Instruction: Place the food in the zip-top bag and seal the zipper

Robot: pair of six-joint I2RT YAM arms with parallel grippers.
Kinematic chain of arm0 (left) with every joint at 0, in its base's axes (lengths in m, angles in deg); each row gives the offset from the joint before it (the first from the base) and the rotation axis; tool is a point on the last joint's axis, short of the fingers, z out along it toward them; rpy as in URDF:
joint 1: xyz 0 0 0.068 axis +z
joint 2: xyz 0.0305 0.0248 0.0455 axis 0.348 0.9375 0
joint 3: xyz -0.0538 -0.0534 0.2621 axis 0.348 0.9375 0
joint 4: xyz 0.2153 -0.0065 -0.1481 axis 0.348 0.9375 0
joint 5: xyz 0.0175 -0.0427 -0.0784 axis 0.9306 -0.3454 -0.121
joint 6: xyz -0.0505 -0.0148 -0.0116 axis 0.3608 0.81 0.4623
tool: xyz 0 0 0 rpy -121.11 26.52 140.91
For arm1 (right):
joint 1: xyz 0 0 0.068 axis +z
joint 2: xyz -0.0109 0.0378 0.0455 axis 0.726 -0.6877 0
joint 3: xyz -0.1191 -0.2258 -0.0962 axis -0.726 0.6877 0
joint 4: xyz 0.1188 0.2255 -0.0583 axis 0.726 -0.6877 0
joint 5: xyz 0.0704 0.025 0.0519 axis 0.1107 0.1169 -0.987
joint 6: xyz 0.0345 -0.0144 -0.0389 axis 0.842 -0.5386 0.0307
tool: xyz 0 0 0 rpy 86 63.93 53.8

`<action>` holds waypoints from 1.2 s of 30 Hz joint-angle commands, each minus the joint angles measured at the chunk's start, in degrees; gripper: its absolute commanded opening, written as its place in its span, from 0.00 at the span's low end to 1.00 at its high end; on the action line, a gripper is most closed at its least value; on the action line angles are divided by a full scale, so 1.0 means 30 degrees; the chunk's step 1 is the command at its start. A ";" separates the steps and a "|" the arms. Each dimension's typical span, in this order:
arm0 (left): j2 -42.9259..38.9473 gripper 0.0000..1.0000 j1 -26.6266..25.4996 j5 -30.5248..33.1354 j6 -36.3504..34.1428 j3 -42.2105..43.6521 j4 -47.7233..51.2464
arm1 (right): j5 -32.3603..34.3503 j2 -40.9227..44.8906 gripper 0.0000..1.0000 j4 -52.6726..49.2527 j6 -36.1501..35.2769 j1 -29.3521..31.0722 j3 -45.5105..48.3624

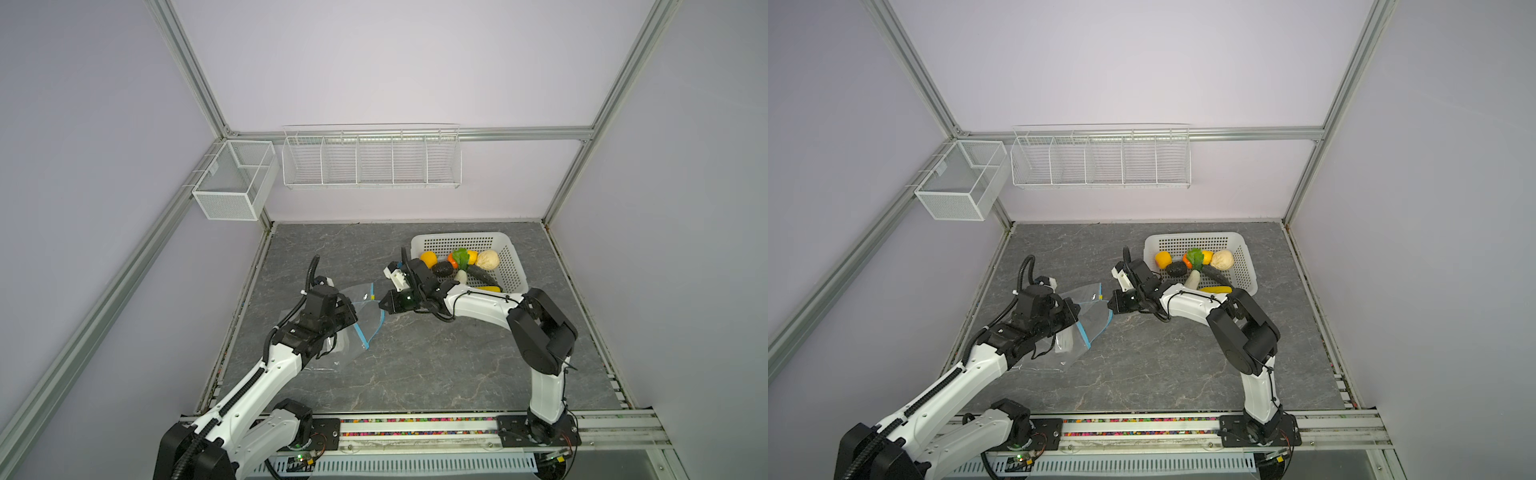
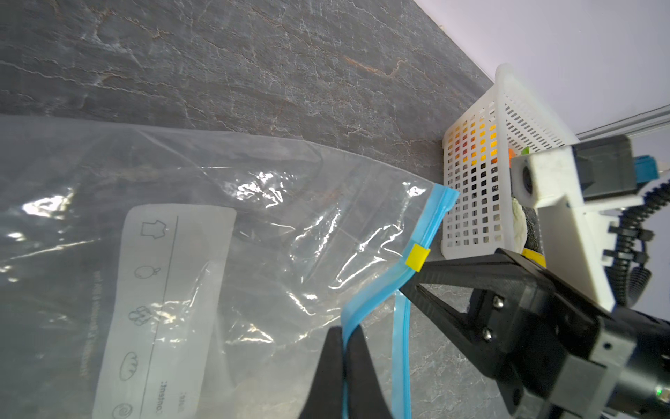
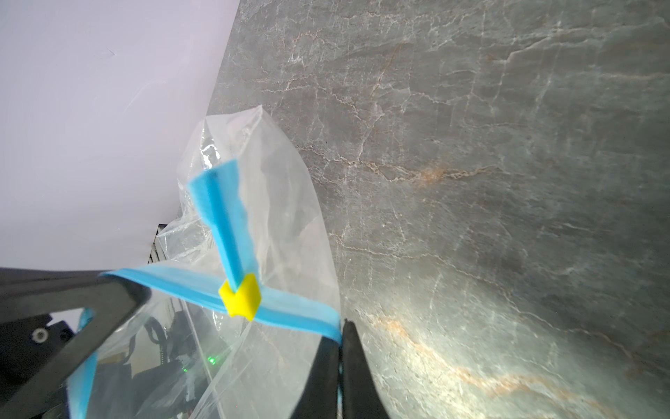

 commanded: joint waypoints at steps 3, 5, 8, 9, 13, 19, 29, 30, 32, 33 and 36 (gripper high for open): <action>-0.0540 0.00 0.0353 0.0963 0.0233 0.0152 0.0687 | 0.0995 -0.0333 0.06 -0.0594 0.0107 -0.0494 0.0297; -0.0592 0.00 0.0435 0.1014 0.0191 0.0152 0.0763 | 0.1031 -0.0303 0.06 -0.0621 0.0072 -0.0543 0.0404; -0.0682 0.00 0.0471 0.0847 0.0163 0.0152 0.0622 | 0.0976 -0.0303 0.06 -0.0592 0.0016 -0.0553 0.0359; -0.0671 0.00 0.0471 0.0604 0.0262 0.0126 0.0372 | 0.0781 -0.0304 0.07 -0.0556 -0.0005 -0.0505 0.0252; 0.0132 0.00 0.0442 -0.0904 0.0614 -0.0253 -0.0649 | 0.0524 -0.0005 0.07 -0.0963 -0.0433 -0.0003 -0.0653; 0.0797 0.00 0.0149 -0.1521 0.0960 -0.0635 -0.1228 | 0.0415 0.0337 0.13 -0.1268 -0.0652 0.0109 -0.1086; 0.1263 0.00 0.0149 -0.1477 0.1100 -0.0785 -0.1707 | 0.0155 0.1951 0.32 -0.1275 -0.1029 0.0181 -0.0302; 0.1336 0.00 0.0149 -0.1519 0.1111 -0.0836 -0.1820 | 0.0180 0.2234 0.34 -0.1386 -0.1103 0.0179 -0.0195; 0.1522 0.00 0.0149 -0.1581 0.1157 -0.0928 -0.1951 | 0.0433 0.2783 0.36 -0.1801 -0.1235 0.0203 -0.0074; 0.1591 0.00 0.0149 -0.1636 0.1186 -0.0983 -0.2045 | 0.0657 0.3111 0.38 -0.2136 -0.1396 0.0200 -0.0068; 0.1911 0.00 0.0145 -0.1680 0.1230 -0.1185 -0.2292 | 0.1375 0.3926 0.40 -0.3284 -0.1991 0.0088 -0.0139</action>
